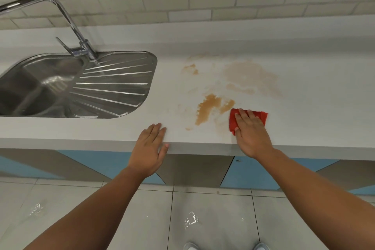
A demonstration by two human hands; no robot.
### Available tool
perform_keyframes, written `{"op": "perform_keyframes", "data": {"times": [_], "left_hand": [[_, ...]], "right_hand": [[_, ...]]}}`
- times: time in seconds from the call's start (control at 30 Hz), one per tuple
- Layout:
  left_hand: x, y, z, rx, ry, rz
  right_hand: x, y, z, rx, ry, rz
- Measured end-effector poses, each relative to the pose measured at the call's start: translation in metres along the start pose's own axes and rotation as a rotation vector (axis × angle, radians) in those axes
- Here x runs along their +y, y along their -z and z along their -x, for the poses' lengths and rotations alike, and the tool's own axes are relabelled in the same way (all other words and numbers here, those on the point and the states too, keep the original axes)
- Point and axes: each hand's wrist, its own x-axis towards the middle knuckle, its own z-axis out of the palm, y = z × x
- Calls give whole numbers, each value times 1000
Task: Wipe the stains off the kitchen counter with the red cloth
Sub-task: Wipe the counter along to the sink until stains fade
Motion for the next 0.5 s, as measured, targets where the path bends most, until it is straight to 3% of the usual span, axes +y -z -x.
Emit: {"op": "perform_keyframes", "data": {"times": [0.3,0.5], "left_hand": [[-4,2,3,-61,-7,51],[-8,8,3,-72,-37,59]], "right_hand": [[-98,-9,-22,-93,291,10],[-59,-10,1,-101,411,-24]]}}
